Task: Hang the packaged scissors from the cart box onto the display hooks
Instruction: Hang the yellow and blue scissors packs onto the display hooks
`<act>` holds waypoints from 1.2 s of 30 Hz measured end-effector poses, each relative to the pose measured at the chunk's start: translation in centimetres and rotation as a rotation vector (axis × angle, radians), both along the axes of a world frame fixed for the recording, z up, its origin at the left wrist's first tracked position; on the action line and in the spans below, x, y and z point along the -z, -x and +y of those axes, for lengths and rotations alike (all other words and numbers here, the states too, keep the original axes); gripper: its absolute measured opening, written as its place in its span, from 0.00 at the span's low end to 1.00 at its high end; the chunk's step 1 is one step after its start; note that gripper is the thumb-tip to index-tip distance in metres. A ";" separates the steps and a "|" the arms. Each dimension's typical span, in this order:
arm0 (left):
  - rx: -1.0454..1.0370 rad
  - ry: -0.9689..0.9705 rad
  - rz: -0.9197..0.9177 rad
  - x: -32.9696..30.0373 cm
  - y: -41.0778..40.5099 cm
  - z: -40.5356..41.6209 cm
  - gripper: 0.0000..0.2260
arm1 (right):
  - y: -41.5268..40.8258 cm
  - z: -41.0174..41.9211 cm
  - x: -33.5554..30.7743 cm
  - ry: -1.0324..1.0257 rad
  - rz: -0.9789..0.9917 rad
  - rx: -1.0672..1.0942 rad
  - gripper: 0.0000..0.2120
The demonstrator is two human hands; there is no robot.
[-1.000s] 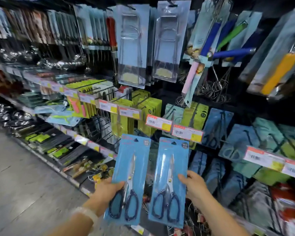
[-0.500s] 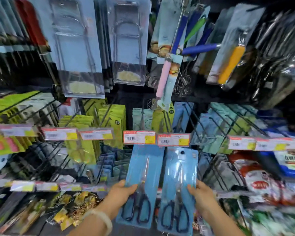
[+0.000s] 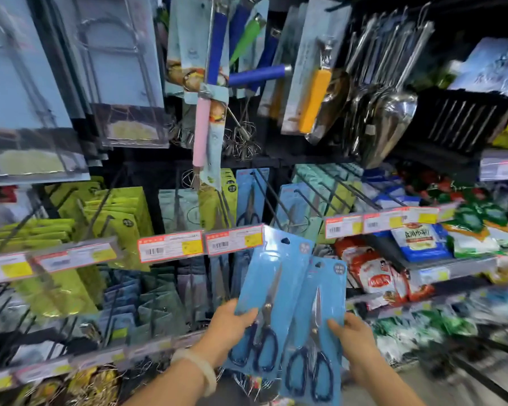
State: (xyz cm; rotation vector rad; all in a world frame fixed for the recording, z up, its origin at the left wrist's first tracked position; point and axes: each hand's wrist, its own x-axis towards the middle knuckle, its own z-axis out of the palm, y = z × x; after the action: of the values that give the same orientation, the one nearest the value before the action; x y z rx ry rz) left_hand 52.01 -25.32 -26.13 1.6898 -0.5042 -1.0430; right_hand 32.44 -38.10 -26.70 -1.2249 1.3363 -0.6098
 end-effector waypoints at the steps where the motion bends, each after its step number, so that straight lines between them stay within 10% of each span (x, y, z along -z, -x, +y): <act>1: -0.023 0.016 0.027 -0.1 0.5 -0.9 0.04 | 0.4 -0.7 -0.1 -0.003 -0.009 0.002 0.07; 36: -0.357 0.030 0.190 3.1 6.3 -8.4 0.05 | 3.8 -12.0 -0.3 -0.072 -0.028 -0.289 0.05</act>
State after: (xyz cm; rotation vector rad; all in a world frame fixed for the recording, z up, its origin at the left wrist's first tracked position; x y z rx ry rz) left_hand 45.69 -33.68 -29.27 1.5632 -0.0878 -0.9149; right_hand 28.66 -50.11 -26.40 -1.3149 1.1210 -0.3693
